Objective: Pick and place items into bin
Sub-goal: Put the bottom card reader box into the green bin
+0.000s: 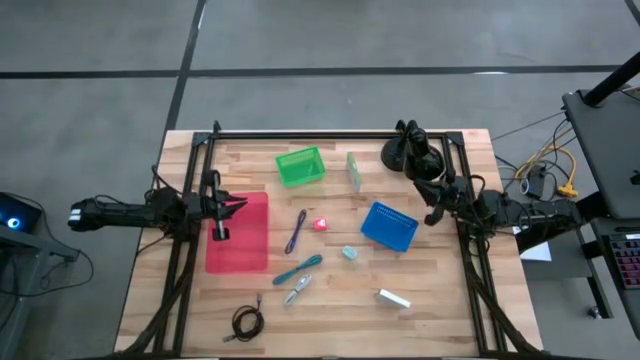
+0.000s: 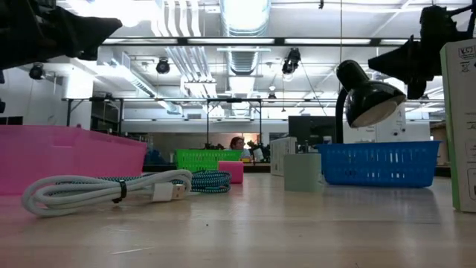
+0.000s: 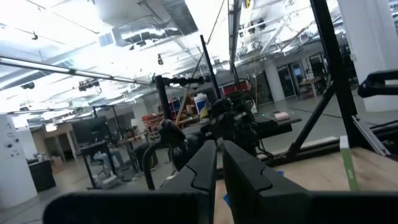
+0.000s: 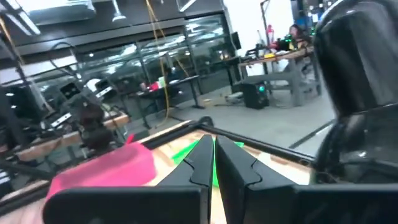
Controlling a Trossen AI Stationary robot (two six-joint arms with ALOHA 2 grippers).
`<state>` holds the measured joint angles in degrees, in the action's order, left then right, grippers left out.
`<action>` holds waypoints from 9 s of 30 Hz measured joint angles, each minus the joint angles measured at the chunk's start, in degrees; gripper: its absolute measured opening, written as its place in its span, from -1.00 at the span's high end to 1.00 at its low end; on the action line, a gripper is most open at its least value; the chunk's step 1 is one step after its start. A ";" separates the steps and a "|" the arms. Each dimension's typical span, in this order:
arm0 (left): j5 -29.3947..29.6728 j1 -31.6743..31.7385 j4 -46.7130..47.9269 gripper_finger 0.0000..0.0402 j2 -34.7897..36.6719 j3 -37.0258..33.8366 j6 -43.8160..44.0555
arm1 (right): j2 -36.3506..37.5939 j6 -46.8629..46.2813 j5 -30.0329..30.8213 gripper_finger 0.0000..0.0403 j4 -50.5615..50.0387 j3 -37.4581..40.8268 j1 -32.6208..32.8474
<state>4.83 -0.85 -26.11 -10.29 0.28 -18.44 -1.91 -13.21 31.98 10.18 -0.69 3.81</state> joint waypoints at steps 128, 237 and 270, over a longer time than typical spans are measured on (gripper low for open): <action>0.20 0.00 -2.20 0.94 -1.42 0.12 -1.49 | -101.15 -50.82 -33.45 0.20 -81.82 -91.03 36.31; 0.20 0.01 -2.54 0.94 -3.56 0.06 -1.50 | -101.33 -30.20 16.35 0.83 -79.59 -83.28 38.95; 0.18 0.01 -2.50 0.94 -3.65 0.06 -1.51 | -67.79 26.78 11.55 0.83 19.63 -26.80 32.88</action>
<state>5.02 -0.84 -28.61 -13.93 0.34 -19.94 -69.70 13.57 43.52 29.81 -27.49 36.69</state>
